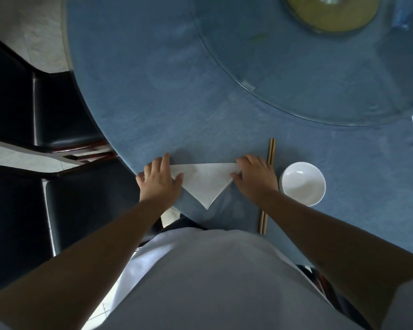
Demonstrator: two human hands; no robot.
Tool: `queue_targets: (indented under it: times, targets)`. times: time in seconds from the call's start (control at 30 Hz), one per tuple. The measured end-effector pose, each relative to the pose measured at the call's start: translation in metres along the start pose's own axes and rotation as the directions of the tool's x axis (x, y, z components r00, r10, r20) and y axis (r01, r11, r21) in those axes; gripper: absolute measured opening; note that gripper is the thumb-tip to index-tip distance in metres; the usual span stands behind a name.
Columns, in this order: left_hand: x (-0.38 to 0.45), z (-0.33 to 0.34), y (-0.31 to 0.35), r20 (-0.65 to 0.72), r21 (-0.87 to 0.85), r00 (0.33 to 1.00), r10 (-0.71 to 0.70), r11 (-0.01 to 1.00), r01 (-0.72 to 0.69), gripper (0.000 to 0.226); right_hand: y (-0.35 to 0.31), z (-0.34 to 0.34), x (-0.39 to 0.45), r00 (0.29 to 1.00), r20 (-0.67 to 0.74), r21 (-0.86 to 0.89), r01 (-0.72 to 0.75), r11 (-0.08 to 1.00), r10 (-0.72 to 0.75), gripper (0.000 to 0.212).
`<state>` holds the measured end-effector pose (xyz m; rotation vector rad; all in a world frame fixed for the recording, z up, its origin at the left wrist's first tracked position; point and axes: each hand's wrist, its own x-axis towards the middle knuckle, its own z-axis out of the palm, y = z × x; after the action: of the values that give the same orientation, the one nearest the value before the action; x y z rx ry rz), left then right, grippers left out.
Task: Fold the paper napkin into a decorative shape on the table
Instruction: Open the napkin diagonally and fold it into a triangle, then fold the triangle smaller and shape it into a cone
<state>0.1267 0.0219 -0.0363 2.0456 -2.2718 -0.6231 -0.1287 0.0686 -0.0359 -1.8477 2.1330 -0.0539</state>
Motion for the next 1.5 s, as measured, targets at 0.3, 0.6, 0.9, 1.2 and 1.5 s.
queue_targets:
  times: [0.3,0.6,0.9,1.2,1.5]
  targets:
    - [0.026,-0.007,-0.006,0.026,-0.012,0.999,-0.044,0.999,0.044,0.013,0.005,-0.005,0.016,0.996,0.042,0.052,-0.077,0.996,0.075,0.014]
    - [0.028,-0.013,-0.015,0.194,-0.336,0.981,-0.005,0.939,0.071,0.023,0.003,-0.006,0.031,0.984,0.173,0.117,0.019,0.993,-0.039,0.018]
    - [0.039,-0.023,-0.024,0.328,-0.450,0.942,-0.068,0.866,0.219,0.008,-0.003,-0.009,0.040,0.968,0.245,0.216,0.004,0.976,-0.058,0.013]
    - [0.057,-0.041,-0.014,0.322,-0.698,0.946,-0.047,0.663,0.271,0.009,-0.007,-0.011,0.033,0.924,0.345,0.287,0.065,0.956,-0.166,0.014]
    - [0.093,-0.035,0.033,0.235,-0.700,0.972,-0.012,0.692,0.177,0.025,-0.018,-0.011,-0.014,0.907,0.421,0.481,-0.203,0.853,-0.021,0.012]
